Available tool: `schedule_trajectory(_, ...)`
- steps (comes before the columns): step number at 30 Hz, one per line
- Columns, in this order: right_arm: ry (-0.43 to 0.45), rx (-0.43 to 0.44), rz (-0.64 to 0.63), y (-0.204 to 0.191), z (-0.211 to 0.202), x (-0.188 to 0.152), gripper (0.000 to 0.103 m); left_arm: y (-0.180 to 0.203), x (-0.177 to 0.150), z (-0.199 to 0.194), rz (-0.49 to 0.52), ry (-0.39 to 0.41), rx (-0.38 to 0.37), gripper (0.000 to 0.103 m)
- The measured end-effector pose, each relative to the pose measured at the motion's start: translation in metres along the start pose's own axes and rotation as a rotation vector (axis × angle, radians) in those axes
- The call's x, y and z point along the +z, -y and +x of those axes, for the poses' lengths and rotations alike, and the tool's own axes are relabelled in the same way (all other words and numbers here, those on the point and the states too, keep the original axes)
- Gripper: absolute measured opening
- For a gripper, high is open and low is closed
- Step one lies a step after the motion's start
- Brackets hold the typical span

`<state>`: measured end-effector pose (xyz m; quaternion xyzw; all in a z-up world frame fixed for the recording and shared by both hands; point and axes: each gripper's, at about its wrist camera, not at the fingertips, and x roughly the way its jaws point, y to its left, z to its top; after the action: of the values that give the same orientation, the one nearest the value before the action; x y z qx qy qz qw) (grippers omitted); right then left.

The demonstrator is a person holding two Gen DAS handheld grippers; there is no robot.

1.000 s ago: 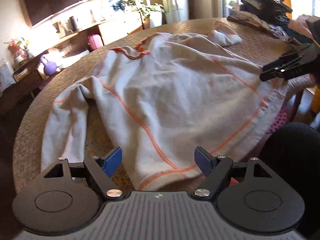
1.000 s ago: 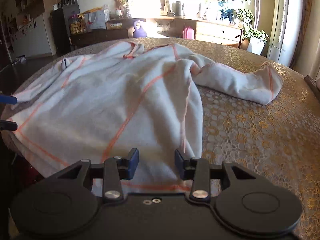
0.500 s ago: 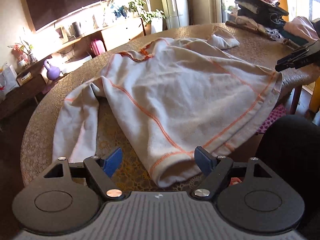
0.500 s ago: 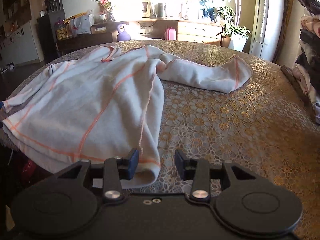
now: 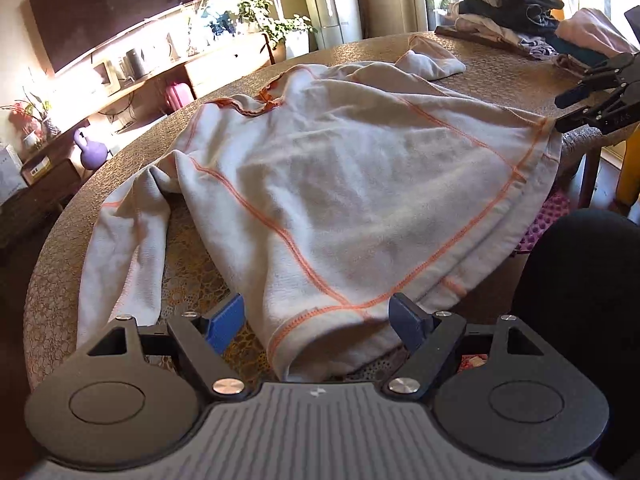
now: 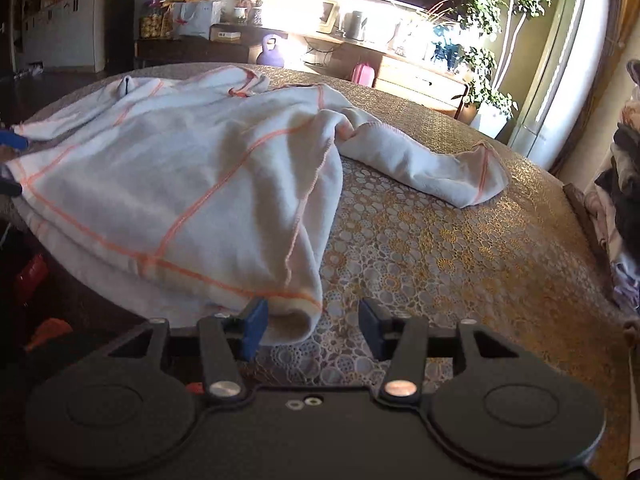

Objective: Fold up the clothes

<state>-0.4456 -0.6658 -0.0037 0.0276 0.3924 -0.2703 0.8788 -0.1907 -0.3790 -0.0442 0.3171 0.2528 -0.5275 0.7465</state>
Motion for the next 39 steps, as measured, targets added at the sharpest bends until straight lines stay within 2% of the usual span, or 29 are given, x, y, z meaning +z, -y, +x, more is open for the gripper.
schedule_trajectory(2, -0.025, 0.004, -0.039, -0.003, 0.005, -0.002, 0.103, -0.003, -0.006, 0.0, -0.002, -0.017, 0.02, 0.079)
schedule_trajectory(5, -0.015, -0.04, -0.091, -0.011, 0.013, -0.004, 0.103, -0.007, -0.012, 0.002, -0.006, -0.034, 0.077, 0.079)
schedule_trajectory(9, 0.021, -0.083, -0.163, -0.025, 0.022, 0.0, 0.103, -0.011, -0.008, 0.004, -0.013, -0.018, 0.131, 0.079)
schedule_trajectory(15, 0.067, -0.033, -0.268, -0.042, 0.017, 0.003, 0.103, -0.011, -0.009, 0.01, -0.036, -0.011, 0.128, 0.079)
schedule_trajectory(18, 0.063, -0.05, -0.305, -0.046, 0.023, -0.001, 0.103, -0.01, -0.01, 0.011, -0.031, -0.007, 0.132, 0.079)
schedule_trajectory(26, 0.069, -0.074, -0.227, -0.043, 0.03, -0.001, 0.103, -0.008, -0.012, 0.011, -0.044, 0.006, 0.132, 0.079)
schedule_trajectory(29, 0.111, -0.068, -0.143, -0.033, 0.016, 0.001, 0.103, -0.008, -0.013, 0.009, -0.047, 0.023, 0.151, 0.079)
schedule_trajectory(33, 0.198, -0.047, 0.08, -0.002, -0.013, 0.005, 0.103, -0.003, -0.013, 0.007, -0.018, 0.045, 0.189, 0.079)
schedule_trajectory(34, 0.19, -0.03, 0.123, 0.005, -0.014, 0.004, 0.103, -0.001, -0.012, 0.007, -0.008, 0.044, 0.192, 0.079)
schedule_trajectory(36, 0.141, -0.027, 0.133, 0.009, -0.005, -0.001, 0.103, 0.002, -0.013, 0.008, 0.006, 0.041, 0.193, 0.079)
schedule_trajectory(38, 0.088, -0.014, 0.112, 0.003, 0.005, -0.006, 0.103, 0.004, -0.013, 0.009, 0.014, 0.038, 0.19, 0.068)
schedule_trajectory(39, 0.082, -0.01, 0.105, 0.0, 0.007, -0.008, 0.103, 0.003, -0.014, 0.008, 0.014, 0.036, 0.186, 0.056)
